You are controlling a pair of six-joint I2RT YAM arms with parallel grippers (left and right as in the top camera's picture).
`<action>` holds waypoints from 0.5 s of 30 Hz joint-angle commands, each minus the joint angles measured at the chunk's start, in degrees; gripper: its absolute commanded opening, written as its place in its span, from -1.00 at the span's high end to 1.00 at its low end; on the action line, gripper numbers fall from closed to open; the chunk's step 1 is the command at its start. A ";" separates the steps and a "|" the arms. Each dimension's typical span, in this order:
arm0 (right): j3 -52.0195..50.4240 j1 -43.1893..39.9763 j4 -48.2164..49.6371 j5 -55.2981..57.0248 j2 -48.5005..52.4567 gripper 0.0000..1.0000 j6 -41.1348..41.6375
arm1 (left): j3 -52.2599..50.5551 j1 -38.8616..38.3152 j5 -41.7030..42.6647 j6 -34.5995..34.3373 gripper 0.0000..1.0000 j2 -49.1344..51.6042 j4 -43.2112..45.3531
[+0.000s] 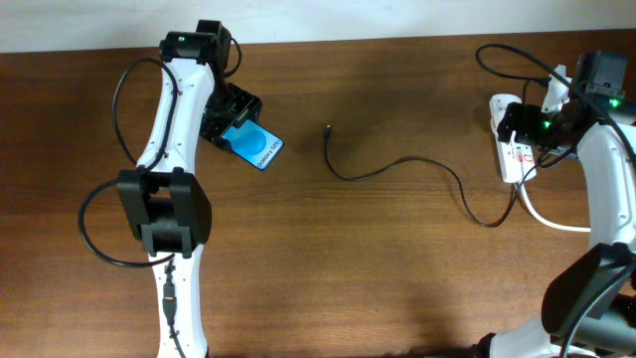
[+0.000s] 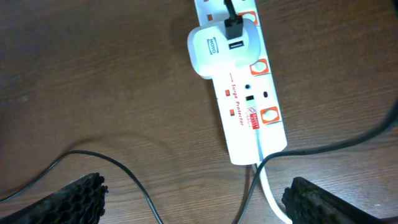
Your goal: Plug charger to phone and switch on socket
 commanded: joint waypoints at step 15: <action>1.31 14.60 2.99 -10.14 0.50 -0.79 12.50 | 1.57 -0.24 -1.27 0.94 1.00 -0.26 -0.26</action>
